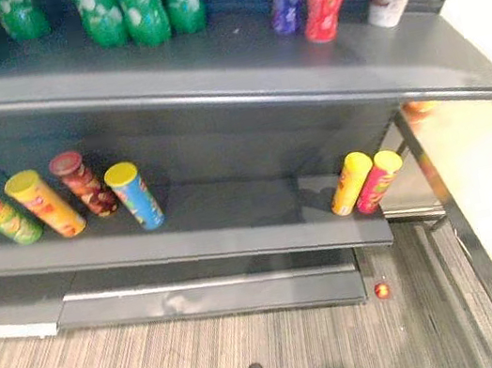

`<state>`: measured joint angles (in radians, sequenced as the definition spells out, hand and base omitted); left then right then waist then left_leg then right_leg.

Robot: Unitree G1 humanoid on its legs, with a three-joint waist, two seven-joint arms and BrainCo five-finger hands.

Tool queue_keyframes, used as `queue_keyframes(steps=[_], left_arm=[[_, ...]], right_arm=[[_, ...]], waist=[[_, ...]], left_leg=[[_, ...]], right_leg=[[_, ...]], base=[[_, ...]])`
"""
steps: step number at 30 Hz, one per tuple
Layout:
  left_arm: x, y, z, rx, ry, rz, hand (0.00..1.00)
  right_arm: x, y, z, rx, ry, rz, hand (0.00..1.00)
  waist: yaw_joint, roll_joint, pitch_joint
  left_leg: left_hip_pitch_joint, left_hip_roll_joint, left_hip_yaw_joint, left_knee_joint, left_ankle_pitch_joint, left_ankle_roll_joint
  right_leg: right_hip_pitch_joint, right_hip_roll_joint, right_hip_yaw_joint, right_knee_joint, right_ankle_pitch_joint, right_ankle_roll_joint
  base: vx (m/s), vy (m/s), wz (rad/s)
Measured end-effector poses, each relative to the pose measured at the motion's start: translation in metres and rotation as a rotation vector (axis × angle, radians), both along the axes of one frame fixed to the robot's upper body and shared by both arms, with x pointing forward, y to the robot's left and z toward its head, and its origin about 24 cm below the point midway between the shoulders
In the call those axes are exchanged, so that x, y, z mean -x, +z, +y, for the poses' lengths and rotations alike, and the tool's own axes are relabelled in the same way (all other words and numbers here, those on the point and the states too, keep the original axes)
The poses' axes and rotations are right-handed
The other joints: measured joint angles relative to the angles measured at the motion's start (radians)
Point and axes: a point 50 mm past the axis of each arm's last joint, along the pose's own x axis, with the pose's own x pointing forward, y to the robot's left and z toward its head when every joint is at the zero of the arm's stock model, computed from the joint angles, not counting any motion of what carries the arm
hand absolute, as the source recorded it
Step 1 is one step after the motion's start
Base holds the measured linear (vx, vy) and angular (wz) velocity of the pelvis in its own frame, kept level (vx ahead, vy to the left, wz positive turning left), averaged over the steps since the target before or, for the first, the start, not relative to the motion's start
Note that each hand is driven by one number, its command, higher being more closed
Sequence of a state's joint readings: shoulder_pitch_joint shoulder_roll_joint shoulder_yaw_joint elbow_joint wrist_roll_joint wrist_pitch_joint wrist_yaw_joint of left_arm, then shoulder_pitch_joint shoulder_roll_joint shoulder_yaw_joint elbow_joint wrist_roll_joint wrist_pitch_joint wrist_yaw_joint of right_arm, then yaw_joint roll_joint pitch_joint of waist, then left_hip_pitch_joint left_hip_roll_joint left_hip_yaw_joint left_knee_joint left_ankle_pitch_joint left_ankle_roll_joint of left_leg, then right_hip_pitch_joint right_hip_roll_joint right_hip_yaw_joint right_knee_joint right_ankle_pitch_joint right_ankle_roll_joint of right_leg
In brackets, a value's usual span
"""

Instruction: Put the gum and the chips on the shelf.

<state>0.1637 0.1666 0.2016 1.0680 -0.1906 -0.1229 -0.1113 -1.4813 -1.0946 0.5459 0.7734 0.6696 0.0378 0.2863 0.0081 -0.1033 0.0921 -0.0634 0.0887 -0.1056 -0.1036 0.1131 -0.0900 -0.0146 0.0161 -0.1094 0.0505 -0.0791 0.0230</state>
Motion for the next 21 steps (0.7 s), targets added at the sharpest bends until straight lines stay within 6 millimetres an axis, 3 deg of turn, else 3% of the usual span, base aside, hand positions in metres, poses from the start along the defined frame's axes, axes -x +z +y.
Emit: queue_keyframes(steps=[6,14,18,21], left_arm=[[0.012,-0.003,-0.003,0.011,0.009,0.033,0.0],[0.037,-0.007,-0.005,0.02,0.01,0.108,0.0],[0.042,-0.008,-0.006,0.021,0.014,0.12,0.0],[0.043,-0.008,-0.007,0.024,0.015,0.122,0.0]], right_arm=[[0.03,-0.034,-0.028,0.051,0.002,0.012,0.0],[0.061,-0.062,-0.049,0.053,0.012,0.002,0.0],[0.074,-0.068,-0.059,0.039,-0.008,-0.017,0.0],[0.085,-0.06,-0.065,0.024,-0.025,-0.069,0.0]], waist=[[-0.05,0.017,-0.052],[-0.136,0.038,-0.11],[-0.162,0.038,-0.123],[-0.176,0.039,-0.126]], left_leg=[[0.016,0.006,0.062,0.0,-0.016,0.003],[0.04,0.009,0.113,0.0,-0.039,0.005],[0.051,0.008,0.149,0.0,-0.052,0.009],[0.054,0.007,0.181,0.0,-0.058,0.012]], right_leg=[[-0.015,0.002,0.062,0.0,0.001,0.006],[-0.018,0.005,0.118,-0.002,0.001,0.007],[-0.02,0.005,0.155,-0.001,0.002,0.01],[-0.035,0.005,0.186,0.016,0.004,0.012]], base=[[0.03,0.004,-0.3],[0.03,0.001,-0.21],[0.05,0.013,-0.27],[0.05,0.016,-0.31]])
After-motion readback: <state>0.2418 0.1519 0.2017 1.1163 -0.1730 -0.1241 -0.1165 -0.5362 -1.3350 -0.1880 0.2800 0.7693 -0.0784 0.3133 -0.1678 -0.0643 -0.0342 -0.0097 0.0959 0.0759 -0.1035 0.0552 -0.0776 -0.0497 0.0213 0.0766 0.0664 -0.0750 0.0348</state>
